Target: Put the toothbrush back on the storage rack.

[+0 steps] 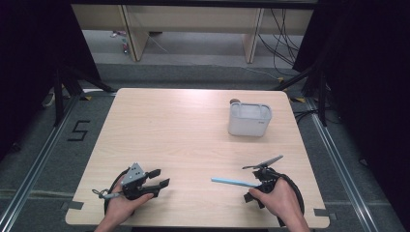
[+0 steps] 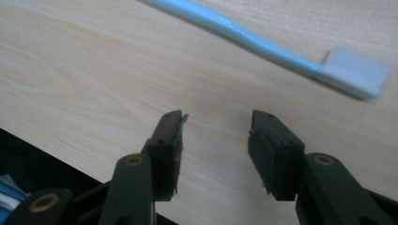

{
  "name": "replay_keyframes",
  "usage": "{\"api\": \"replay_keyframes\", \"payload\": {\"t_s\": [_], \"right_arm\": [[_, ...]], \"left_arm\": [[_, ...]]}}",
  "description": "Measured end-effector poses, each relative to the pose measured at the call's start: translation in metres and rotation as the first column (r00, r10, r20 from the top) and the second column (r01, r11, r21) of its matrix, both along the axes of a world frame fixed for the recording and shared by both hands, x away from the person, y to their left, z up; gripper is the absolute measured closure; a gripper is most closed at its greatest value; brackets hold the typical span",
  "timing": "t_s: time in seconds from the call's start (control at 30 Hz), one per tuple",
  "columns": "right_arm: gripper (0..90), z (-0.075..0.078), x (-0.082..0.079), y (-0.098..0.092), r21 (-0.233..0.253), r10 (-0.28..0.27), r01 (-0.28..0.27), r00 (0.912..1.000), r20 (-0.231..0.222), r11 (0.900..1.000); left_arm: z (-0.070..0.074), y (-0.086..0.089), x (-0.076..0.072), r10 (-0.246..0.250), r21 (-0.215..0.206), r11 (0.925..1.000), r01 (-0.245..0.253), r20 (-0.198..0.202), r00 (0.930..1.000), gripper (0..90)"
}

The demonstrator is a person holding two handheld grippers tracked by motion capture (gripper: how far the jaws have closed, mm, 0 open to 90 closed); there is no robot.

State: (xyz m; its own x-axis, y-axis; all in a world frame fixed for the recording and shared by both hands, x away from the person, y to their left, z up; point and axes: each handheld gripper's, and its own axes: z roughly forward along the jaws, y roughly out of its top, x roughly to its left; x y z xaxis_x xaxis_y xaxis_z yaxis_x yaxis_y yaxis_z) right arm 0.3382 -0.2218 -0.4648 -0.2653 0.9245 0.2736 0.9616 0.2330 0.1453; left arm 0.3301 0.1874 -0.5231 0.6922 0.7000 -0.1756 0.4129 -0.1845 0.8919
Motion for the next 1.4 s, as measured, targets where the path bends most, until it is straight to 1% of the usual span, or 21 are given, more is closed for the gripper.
{"api": "replay_keyframes", "payload": {"t_s": [0.3,0.5,0.57,0.6,0.67,0.73,0.77,0.8,0.83,0.87,0.9,0.97,1.03,1.07,1.1,1.13,1.17,1.27,1.3,1.33,1.4], "right_arm": [[49.8,0.007,0.007,0.022,0.01,-0.104,0.104,0.9943,-0.022,0.994],[47.4,0.006,0.015,0.035,-0.006,-0.18,0.18,0.9817,-0.062,0.984],[47.1,0.006,0.018,0.037,-0.02,-0.222,0.221,0.9727,-0.069,0.975],[47.1,0.006,0.019,0.035,-0.009,-0.211,0.211,0.9748,-0.072,0.977],[46.9,0.008,0.023,0.037,-0.01,-0.252,0.252,0.9635,-0.091,0.968],[47.0,0.007,0.025,0.037,-0.023,-0.26,0.259,0.9607,-0.096,0.965],[46.9,0.011,0.026,0.04,-0.028,-0.317,0.317,0.9346,-0.161,0.948],[46.9,0.013,0.028,0.042,-0.028,-0.347,0.348,0.9192,-0.186,0.937],[46.9,0.009,0.028,0.038,-0.014,-0.307,0.308,0.9417,-0.139,0.951],[46.7,0.008,0.029,0.036,-0.02,-0.294,0.294,0.9469,-0.131,0.956],[46.6,0.011,0.03,0.039,-0.055,-0.358,0.354,0.9149,-0.186,0.934],[46.0,0.012,0.033,0.042,-0.066,-0.413,0.409,0.8855,-0.212,0.91],[45.5,0.012,0.035,0.041,-0.088,-0.439,0.431,0.8687,-0.229,0.898],[45.1,0.012,0.036,0.043,-0.104,-0.471,0.46,0.8503,-0.235,0.882],[44.6,0.011,0.036,0.043,-0.104,-0.476,0.465,0.8492,-0.228,0.879],[44.1,0.009,0.036,0.039,-0.122,-0.453,0.437,0.866,-0.211,0.891],[44.0,0.01,0.038,0.043,-0.132,-0.516,0.499,0.8218,-0.241,0.856],[43.1,0.007,0.041,0.043,-0.142,-0.533,0.514,0.8183,-0.216,0.846],[43.1,0.004,0.042,0.045,-0.14,-0.562,0.544,0.7993,-0.213,0.827],[42.8,0.003,0.043,0.045,-0.142,-0.566,0.548,0.7992,-0.202,0.824],[42.2,0.001,0.043,0.041,-0.146,-0.535,0.515,0.828,-0.169,0.844]], "left_arm": [[0.0,0.001,0.0,-0.006,-0.003,1.0,0.006,-0.001,1.0,43.8],[0.0,0.001,-0.001,-0.01,-0.002,0.9999,0.01,0.002,0.9999,43.8],[0.0,0.001,0.0,-0.01,-0.003,0.9999,0.01,0.0,1.0,43.8],[0.0,0.001,0.0,-0.01,-0.003,0.9999,0.01,-0.001,1.0,43.8],[0.0,0.001,0.0,-0.009,-0.003,1.0,0.009,-0.001,1.0,43.7],[0.0,0.001,0.0,-0.01,-0.003,0.9999,0.01,-0.001,1.0,43.8],[0.0,0.001,0.0,-0.01,-0.004,0.9999,0.01,-0.001,1.0,43.8],[0.0,0.001,0.0,-0.01,-0.004,0.9999,0.01,-0.002,1.0,43.7],[0.0,0.001,0.0,-0.01,-0.003,0.9999,0.01,-0.003,0.9999,43.7],[0.0,0.001,0.0,-0.01,-0.003,0.9999,0.01,-0.003,0.9999,43.7],[0.0,0.001,0.0,-0.011,-0.002,0.9999,0.011,-0.002,0.9999,43.7],[0.0,0.001,0.0,-0.01,-0.003,0.9999,0.01,-0.002,0.9999,43.7],[0.0,0.001,0.0,-0.01,-0.004,0.9999,0.01,-0.004,0.9999,43.7],[0.0,0.001,0.0,-0.008,-0.005,1.0,0.008,-0.003,1.0,43.7],[0.0,0.001,0.0,-0.007,-0.002,1.0,0.007,-0.004,1.0,43.7],[0.0,0.001,0.0,-0.009,-0.003,1.0,0.009,-0.003,1.0,43.7],[0.0,0.001,0.0,-0.009,-0.003,1.0,0.009,-0.003,1.0,43.8],[0.0,0.002,0.0,-0.005,-0.007,1.0,0.005,-0.006,1.0,43.7],[0.0,0.002,0.0,-0.006,-0.01,0.9999,0.006,-0.008,0.9999,43.7],[0.0,0.002,0.0,-0.008,-0.012,0.9999,0.008,-0.008,0.9999,43.7],[0.0,0.002,0.0,-0.008,-0.01,0.9999,0.008,-0.008,0.9999,43.7]]}}
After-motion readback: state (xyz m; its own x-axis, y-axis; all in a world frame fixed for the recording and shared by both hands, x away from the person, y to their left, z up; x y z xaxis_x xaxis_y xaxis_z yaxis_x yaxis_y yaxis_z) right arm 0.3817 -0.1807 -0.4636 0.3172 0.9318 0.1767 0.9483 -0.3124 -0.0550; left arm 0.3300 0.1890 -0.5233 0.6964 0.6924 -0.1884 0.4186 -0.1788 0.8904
